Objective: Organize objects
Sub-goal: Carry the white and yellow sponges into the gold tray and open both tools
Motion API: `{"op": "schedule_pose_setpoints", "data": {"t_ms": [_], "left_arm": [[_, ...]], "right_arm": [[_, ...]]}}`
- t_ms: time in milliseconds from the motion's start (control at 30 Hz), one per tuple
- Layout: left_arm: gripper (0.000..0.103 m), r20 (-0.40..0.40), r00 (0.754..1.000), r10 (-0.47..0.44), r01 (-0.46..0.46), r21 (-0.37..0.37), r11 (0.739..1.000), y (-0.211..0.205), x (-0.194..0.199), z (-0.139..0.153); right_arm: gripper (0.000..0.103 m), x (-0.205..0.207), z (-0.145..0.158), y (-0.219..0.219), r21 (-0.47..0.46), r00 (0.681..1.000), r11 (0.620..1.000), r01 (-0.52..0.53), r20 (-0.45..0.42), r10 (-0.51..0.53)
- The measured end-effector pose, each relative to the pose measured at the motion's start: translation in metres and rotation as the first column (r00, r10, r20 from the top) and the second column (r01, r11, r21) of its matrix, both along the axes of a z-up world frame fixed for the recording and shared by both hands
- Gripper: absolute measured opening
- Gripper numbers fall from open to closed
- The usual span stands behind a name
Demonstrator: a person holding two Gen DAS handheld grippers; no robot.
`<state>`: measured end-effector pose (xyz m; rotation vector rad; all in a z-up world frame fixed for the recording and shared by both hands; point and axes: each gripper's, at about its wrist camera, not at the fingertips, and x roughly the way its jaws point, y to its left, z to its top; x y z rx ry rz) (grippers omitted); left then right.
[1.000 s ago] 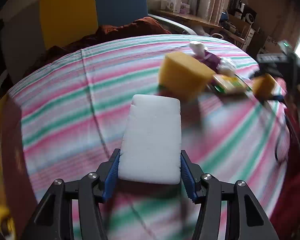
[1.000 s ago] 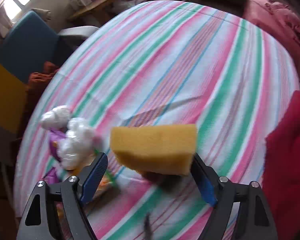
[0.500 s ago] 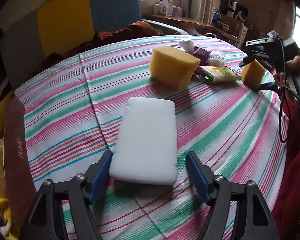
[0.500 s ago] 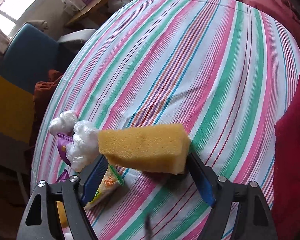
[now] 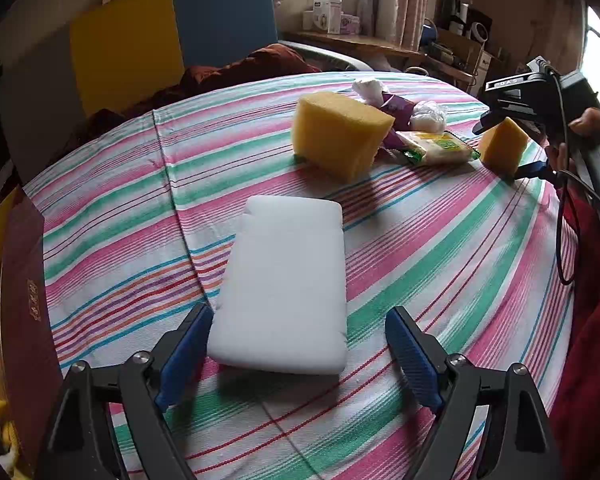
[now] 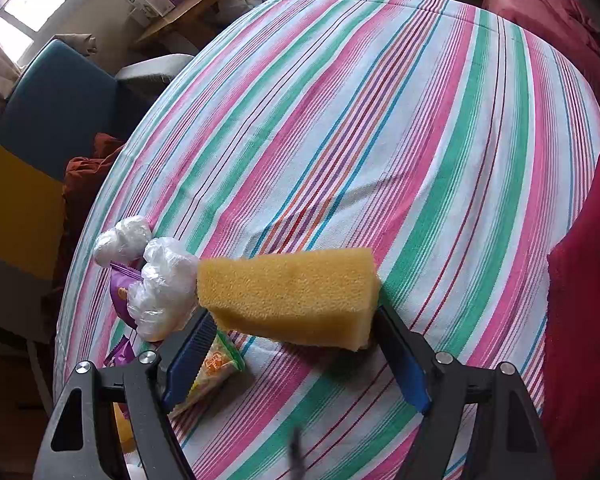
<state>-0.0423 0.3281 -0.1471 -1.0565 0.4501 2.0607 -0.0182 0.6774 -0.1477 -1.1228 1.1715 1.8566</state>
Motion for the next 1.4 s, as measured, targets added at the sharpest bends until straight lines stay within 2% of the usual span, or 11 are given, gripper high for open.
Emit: {"op": "schedule_pose_setpoints", "data": {"t_ms": [67,167,200,267,300,367,567,733,933,1067,1400], "left_arm": [[0.088,-0.002,1.000,0.010,-0.010,-0.022,1.000,0.003,-0.001,0.001],[0.085,-0.008,1.000,0.019,-0.019,-0.041,0.999,0.006,-0.003,0.002],[0.080,-0.006,1.000,0.020,-0.021,-0.040,0.999,0.006,-0.004,0.003],[0.068,-0.009,1.000,0.014,-0.014,-0.042,0.999,0.006,-0.005,0.005],[0.057,-0.008,1.000,-0.006,0.005,-0.039,0.999,0.007,-0.004,0.006],[0.056,0.012,1.000,-0.029,0.030,-0.034,0.999,0.006,-0.005,0.007],[0.056,0.059,0.998,-0.011,0.011,0.006,1.000,-0.006,-0.001,0.013],[0.057,0.060,0.998,0.036,-0.039,0.050,0.998,-0.029,0.002,0.037],[0.057,0.004,0.995,0.101,-0.101,0.101,0.990,-0.058,0.003,0.071],[0.057,-0.048,0.985,0.165,-0.160,0.105,0.982,-0.080,0.002,0.086],[0.058,-0.177,0.935,0.308,-0.292,0.109,0.950,-0.138,0.004,0.110]], "right_arm": [[0.081,0.000,0.000,-0.001,0.004,1.000,1.000,0.001,0.004,-0.001],[0.068,-0.001,0.001,-0.004,0.026,1.000,1.000,-0.007,0.014,0.007],[0.060,-0.001,0.001,-0.005,0.030,1.000,0.999,-0.017,0.014,0.016],[0.057,-0.005,0.004,-0.007,0.055,0.999,0.998,-0.040,0.018,0.039],[0.056,-0.009,0.008,-0.004,0.071,0.999,0.996,-0.047,0.014,0.046],[0.056,-0.008,0.012,-0.007,0.087,0.998,0.995,-0.054,-0.008,0.055],[0.056,-0.009,0.021,-0.007,0.083,0.992,0.992,-0.100,-0.066,0.106],[0.056,-0.010,0.034,-0.011,0.103,0.979,0.988,-0.118,-0.153,0.133],[0.056,-0.012,0.044,-0.021,0.142,0.966,0.979,-0.148,-0.192,0.174],[0.056,-0.010,0.048,-0.025,0.160,0.963,0.976,-0.147,-0.204,0.178],[0.056,-0.014,0.048,-0.029,0.194,0.966,0.970,-0.148,-0.181,0.184]]}}
